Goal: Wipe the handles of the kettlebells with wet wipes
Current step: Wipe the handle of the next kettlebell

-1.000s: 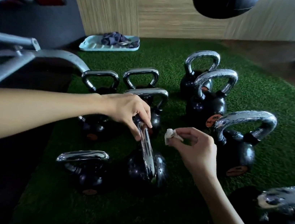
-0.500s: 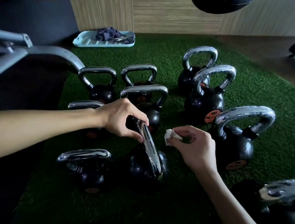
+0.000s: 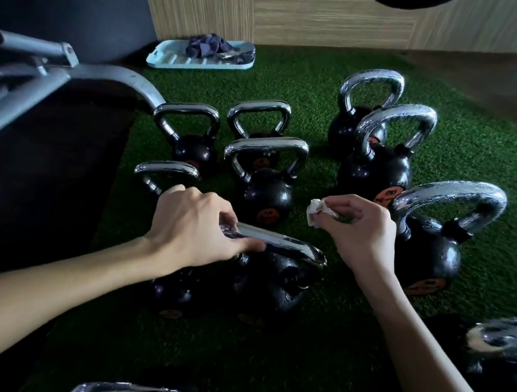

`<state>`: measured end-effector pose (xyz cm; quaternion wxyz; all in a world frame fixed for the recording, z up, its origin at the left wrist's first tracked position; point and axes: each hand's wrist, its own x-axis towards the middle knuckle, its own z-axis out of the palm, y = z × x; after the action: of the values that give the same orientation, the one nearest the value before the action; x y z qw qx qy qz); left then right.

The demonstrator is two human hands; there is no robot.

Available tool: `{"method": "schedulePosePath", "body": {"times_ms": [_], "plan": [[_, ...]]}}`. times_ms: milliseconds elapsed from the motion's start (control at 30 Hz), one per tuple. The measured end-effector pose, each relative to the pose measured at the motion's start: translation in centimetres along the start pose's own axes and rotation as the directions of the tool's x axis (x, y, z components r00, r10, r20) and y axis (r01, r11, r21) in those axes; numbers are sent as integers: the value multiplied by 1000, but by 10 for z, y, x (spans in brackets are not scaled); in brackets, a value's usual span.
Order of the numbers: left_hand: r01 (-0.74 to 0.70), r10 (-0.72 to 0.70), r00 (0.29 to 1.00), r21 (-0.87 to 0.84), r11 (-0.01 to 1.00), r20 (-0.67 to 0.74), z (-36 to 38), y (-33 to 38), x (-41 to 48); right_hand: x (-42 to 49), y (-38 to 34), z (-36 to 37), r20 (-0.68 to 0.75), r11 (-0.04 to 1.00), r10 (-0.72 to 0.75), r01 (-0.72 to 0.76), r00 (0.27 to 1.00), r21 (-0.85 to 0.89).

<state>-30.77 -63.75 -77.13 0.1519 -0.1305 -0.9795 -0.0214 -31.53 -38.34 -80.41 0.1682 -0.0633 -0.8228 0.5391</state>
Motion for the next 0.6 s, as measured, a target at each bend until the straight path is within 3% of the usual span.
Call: {"method": "schedulePosePath", "body": {"times_ms": [167, 300, 367, 467, 600], "plan": [[68, -71, 996, 54, 996, 51, -3, 9, -5, 6, 1, 6, -7, 1000, -6, 6, 1000, 6], [64, -64, 998, 2, 998, -12, 4, 12, -16, 7, 3, 4, -29, 999, -8, 9, 1000, 33], [-8, 5, 999, -72, 997, -46, 8, 4, -15, 6, 6, 2, -28, 999, -14, 15, 1000, 48], [-158, 183, 979, -238, 958, 86, 0, -18, -4, 4, 9, -1, -5, 998, -20, 20, 1000, 53], [-366, 496, 839, -444, 818, 225, -12, -44, 18, 2, 13, -2, 36, 999, -25, 24, 999, 30]]}}
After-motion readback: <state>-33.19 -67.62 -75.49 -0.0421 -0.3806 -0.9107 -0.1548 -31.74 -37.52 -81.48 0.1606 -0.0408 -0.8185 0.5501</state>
